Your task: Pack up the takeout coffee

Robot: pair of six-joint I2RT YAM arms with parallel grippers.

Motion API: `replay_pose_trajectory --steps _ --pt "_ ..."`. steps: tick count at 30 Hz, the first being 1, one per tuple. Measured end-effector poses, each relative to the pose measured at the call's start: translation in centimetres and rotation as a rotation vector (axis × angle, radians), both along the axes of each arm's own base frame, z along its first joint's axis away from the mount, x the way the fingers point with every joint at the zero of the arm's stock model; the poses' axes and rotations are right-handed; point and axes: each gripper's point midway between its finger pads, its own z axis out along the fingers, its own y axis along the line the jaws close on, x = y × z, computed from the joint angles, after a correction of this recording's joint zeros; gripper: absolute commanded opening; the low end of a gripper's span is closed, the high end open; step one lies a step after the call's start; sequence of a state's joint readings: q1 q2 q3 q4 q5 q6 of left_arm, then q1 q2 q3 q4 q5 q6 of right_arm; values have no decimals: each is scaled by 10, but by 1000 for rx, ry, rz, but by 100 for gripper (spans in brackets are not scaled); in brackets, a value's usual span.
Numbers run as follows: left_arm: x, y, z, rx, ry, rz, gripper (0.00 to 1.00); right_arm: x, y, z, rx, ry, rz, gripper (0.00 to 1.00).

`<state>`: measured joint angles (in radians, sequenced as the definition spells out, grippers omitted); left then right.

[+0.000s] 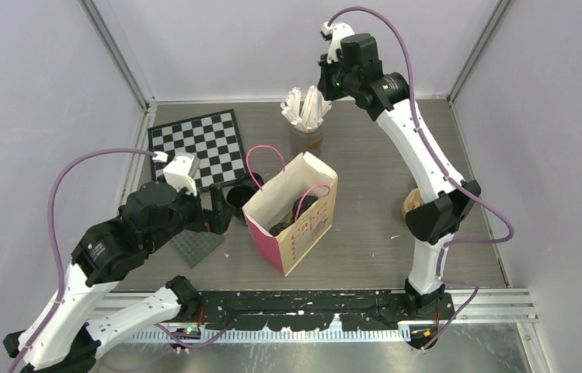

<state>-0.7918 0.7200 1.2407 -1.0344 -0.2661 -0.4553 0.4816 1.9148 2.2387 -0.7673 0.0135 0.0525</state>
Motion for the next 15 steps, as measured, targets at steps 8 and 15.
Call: replay_pose_trajectory --steps 8,15 --pt "1 -1 0 -7 2 3 100 10 5 -19 -7 26 -3 12" --pt "-2 2 4 -20 -12 4 100 14 19 -46 -9 83 49 0"
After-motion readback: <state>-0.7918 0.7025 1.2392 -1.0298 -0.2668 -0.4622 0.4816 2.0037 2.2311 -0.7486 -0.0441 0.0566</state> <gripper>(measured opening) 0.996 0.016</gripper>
